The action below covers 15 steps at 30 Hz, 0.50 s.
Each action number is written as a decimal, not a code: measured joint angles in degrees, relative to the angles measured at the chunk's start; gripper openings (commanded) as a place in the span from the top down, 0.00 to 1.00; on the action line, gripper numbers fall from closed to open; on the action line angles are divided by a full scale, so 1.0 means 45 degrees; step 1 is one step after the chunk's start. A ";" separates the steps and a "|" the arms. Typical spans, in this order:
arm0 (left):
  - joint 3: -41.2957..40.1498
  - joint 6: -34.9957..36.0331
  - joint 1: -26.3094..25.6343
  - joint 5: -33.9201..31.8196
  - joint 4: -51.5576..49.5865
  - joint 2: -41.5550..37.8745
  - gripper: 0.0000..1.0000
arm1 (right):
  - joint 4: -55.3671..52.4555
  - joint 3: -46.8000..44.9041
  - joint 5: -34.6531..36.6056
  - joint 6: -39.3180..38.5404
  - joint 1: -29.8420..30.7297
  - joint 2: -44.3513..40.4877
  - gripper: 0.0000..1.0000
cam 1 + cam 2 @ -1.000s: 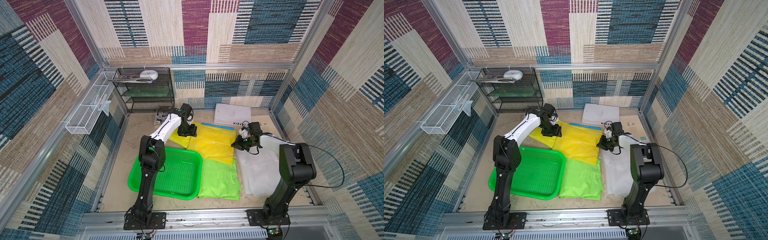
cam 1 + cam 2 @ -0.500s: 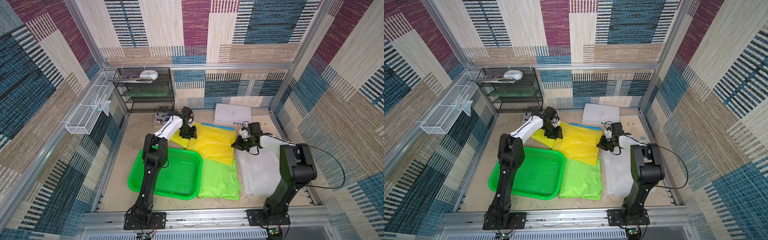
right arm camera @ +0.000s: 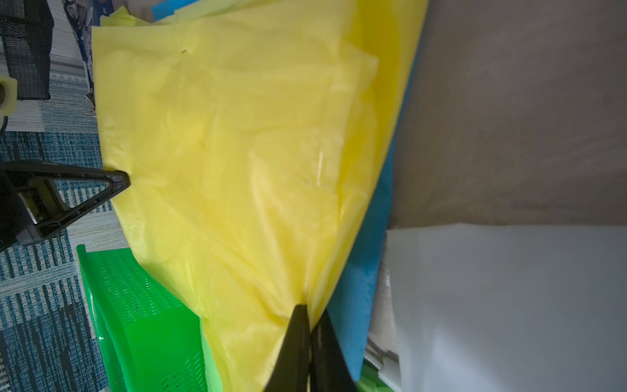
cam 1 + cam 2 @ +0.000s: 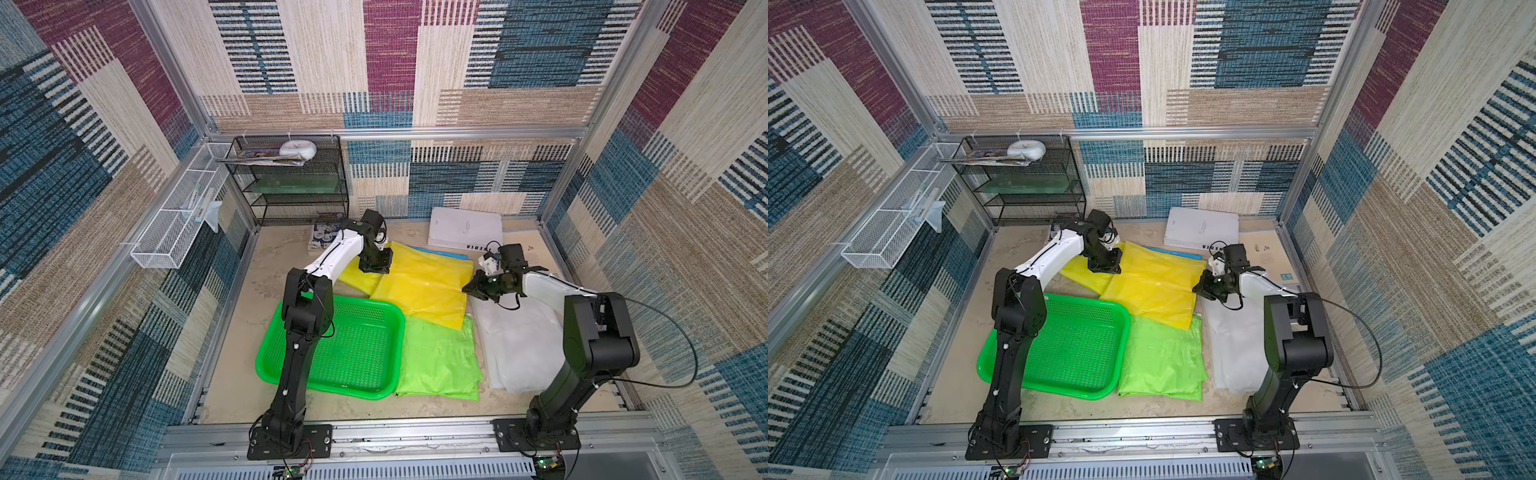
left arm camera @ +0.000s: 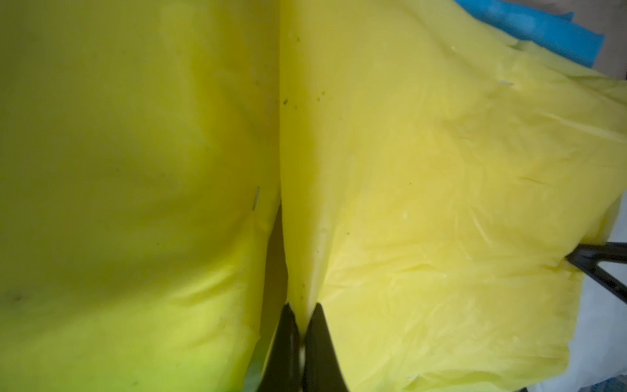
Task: Put the folded raincoat in the basket
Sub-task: Pick up the raincoat from the center of the board.
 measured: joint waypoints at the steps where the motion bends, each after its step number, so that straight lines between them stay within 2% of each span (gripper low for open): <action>1: -0.0019 -0.0087 0.0000 -0.0015 -0.0005 -0.0170 1.00 | 0.0000 -0.0010 -0.0058 0.0019 0.0000 -0.0160 1.00; 11: 0.0306 -0.0165 0.0029 -0.0840 -0.0821 -0.2725 1.00 | -0.0170 0.0578 -0.0695 0.0413 0.0243 -0.1603 1.00; 15: 0.0593 -0.0117 0.0330 -0.1384 -0.1666 -0.3657 1.00 | -0.0379 0.1175 -0.0908 0.0758 0.0835 -0.2016 1.00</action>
